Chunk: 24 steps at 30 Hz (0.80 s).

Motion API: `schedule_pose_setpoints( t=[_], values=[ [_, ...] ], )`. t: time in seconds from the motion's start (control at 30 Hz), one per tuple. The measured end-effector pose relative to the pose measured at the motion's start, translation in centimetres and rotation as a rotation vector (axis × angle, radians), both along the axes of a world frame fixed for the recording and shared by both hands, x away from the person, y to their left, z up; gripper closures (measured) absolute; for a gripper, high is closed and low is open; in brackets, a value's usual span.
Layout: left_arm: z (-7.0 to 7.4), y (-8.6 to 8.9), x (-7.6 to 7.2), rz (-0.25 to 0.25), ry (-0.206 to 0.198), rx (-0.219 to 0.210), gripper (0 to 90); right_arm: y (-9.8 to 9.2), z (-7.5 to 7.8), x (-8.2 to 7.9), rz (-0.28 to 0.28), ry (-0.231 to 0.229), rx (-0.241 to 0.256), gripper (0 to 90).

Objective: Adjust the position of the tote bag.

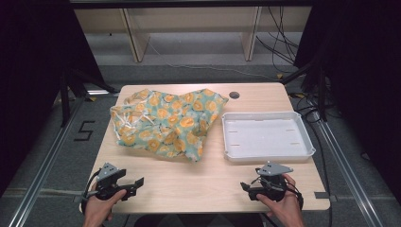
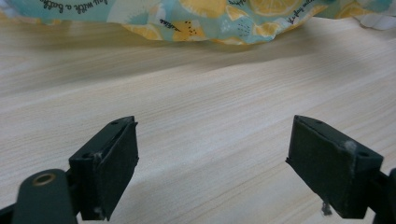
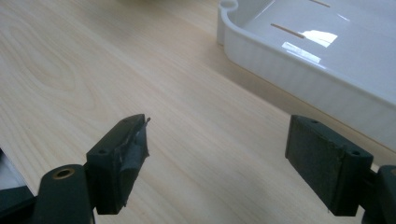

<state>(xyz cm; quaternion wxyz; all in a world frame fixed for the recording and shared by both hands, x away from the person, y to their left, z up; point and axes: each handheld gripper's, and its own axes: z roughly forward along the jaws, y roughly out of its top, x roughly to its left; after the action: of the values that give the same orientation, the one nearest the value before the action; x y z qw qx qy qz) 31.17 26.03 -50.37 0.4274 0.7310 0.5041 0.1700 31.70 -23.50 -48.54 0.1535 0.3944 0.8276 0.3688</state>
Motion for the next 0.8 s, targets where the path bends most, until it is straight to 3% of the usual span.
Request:
schedule_pose_setpoints(
  t=[0.2,0.3,0.4,0.5,0.7,0.8],
  values=[
    [0.0,-0.1,-0.1,0.003,0.000,0.003,15.4,0.0,0.0,0.2,0.024,-0.031,-0.007,19.1],
    [0.1,-0.2,-0.1,-0.001,0.002,0.008,15.4,0.4,0.2,0.1,0.003,-0.030,0.024,15.3],
    [0.1,-0.2,-0.1,0.000,0.002,0.015,15.4,1.0,0.3,0.1,0.019,-0.041,0.061,15.8],
    [0.1,-0.2,-0.1,-0.002,0.001,0.014,15.4,1.9,0.5,0.2,0.052,-0.077,0.062,15.7],
    [0.1,-0.2,-0.1,-0.003,-0.001,0.013,15.4,3.6,0.8,0.4,0.102,-0.074,0.039,17.7],
    [0.1,-0.2,-0.1,-0.002,-0.004,0.017,15.4,4.6,1.0,0.7,0.123,-0.102,0.020,18.8]
  ],
)
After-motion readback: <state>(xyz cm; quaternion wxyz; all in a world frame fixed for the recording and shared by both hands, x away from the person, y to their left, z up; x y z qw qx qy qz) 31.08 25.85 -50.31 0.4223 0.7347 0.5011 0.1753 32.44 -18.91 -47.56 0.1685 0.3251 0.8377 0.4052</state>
